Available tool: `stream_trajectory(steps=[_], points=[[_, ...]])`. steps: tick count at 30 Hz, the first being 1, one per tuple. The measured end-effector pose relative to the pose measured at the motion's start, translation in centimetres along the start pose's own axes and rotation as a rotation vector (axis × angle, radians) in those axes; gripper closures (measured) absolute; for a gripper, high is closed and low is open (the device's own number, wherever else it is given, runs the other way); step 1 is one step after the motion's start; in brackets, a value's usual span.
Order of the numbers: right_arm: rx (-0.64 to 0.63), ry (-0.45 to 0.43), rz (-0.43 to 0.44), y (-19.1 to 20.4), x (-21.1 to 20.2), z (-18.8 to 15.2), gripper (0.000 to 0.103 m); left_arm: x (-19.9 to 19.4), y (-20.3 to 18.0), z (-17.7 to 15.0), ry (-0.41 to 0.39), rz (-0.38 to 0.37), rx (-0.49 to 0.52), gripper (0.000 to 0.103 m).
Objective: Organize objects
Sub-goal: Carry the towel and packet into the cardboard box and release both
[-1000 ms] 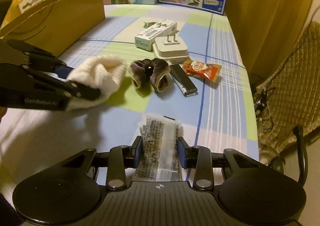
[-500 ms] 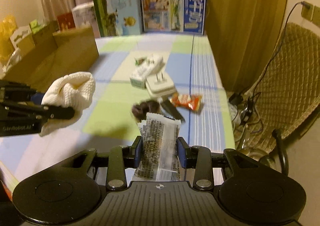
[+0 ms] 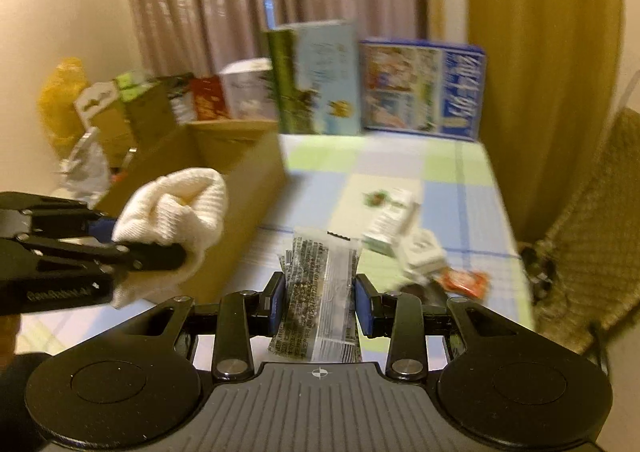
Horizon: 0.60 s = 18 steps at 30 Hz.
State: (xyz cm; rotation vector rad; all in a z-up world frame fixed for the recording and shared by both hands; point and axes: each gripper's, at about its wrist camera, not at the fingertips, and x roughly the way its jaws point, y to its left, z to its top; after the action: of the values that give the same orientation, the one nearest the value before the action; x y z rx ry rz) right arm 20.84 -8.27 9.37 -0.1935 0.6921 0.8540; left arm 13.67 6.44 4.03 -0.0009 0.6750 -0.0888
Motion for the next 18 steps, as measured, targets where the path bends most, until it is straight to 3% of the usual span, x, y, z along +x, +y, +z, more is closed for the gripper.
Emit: stream_trajectory(steps=[9,13,18], points=[[-0.056,-0.003,0.126,6.9,4.7,4.3,0.07,-3.7,9.3,0.0,-0.008,0.133,-0.047,0.076],[-0.013,0.01,0.156,8.7,8.0,6.3,0.07,-3.7,13.9,0.4,0.012,0.188,-0.062,0.076],[0.026,0.038,0.173,10.0,12.1,8.0,0.07,-2.4,17.4,0.4,0.034,0.199,-0.082,0.076]])
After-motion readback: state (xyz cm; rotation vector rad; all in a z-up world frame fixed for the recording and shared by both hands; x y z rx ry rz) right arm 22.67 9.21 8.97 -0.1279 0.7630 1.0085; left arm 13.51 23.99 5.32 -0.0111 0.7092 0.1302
